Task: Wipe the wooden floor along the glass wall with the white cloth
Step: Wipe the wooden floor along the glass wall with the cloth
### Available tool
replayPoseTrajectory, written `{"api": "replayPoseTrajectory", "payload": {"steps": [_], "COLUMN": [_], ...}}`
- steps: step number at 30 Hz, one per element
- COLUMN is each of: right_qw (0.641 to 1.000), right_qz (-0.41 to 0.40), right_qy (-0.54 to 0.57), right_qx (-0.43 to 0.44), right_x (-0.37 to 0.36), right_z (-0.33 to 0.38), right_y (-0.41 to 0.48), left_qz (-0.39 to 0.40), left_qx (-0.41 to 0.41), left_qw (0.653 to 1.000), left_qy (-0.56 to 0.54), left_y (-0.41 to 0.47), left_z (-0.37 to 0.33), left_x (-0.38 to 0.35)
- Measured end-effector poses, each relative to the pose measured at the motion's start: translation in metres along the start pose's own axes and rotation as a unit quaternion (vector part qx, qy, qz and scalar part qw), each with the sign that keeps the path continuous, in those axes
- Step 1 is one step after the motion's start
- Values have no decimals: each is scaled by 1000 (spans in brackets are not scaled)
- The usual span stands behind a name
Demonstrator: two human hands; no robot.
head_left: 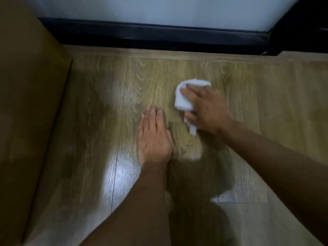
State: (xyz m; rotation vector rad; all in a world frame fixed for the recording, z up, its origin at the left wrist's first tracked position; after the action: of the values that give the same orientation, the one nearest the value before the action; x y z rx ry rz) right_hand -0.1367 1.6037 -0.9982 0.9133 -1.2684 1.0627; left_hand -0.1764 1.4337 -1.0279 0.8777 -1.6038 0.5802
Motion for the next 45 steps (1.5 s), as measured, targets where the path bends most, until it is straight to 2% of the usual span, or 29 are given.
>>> {"api": "replayPoseTrajectory", "payload": {"steps": [2, 4, 6, 8, 10, 12, 16, 18, 21, 24, 26, 29, 33, 35, 37, 39, 41, 42, 45], "right_qw": [996, 992, 996, 1000, 998, 996, 996, 993, 998, 994, 993, 998, 985, 974, 988, 979, 974, 983, 996], "right_qz": [-21, -30, -22, -10, -3, 7, -13, -20, 13, 46, 66, 55, -48, -20, 34, 31, -20, -24, 30], "right_qy": [-1, 8, 12, 16, 5, -22, 0, 27, 50, 56, 20, -2, 130, 183, 147, 195, 220, 177, 63], "right_qx": [-89, -118, -88, -19, 63, 84, -93, -114, -22, 79, 93, 35, -106, -134, -43, 43, 51, 46, 51], "right_x": [1, -4, -10, -12, -10, -3, -1, -4, -8, -5, -3, 8, 26, 17, 2, -1, 5, 4, -1], "right_z": [-7, 7, 29, 41, 38, 14, -28, -13, 18, 13, -5, -42, -58, -33, 4, 22, 5, -7, -28], "right_y": [30, 55, 59, 40, 12, -4, 37, 66, 64, 6, -29, -36, 11, 18, 0, -28, -40, -43, -52], "left_qz": [0, -10, -16, -22, -21, -18, -16, -11, -5, 5, 11, 24, 32, 35, 46, 70, 104, 119, 191], "left_qx": [3, 5, 3, 0, 1, -2, -8, -13, -19, -21, -28, -22, -14, -16, -31, -63, -61, -47, -17], "left_qw": [1000, 1000, 1000, 1000, 1000, 1000, 1000, 1000, 1000, 1000, 1000, 999, 999, 999, 998, 993, 986, 983, 970], "left_qy": [2, -5, -7, -8, -12, -8, 9, 13, 6, -2, 0, 15, 10, 24, 35, 71, 118, 131, 147], "left_y": [0, 1, 1, 1, 1, 1, 0, 0, 0, 0, 1, 0, -1, 0, 2, 9, 13, 16, 23], "left_z": [0, 0, 0, -1, 0, 0, 1, 0, 0, 1, 0, 0, -1, -1, -4, -4, -11, -18, -48], "left_x": [2, 3, 2, 2, 2, 2, 1, 1, 3, 6, 5, 3, 2, 3, 5, 12, 21, 24, 27]}}
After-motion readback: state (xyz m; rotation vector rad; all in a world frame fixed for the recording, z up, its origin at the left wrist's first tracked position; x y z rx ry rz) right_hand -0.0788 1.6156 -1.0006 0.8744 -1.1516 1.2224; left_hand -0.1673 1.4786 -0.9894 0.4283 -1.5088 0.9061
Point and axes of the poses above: each hand's wrist, its own y-axis towards the middle knuckle, its own x-axis out of the back of the hand, z = x × y, the point moved 3 cm from there along y, towards the middle knuckle, and after that the axes turned 4 degrees about -z, right-handed, at the moved point
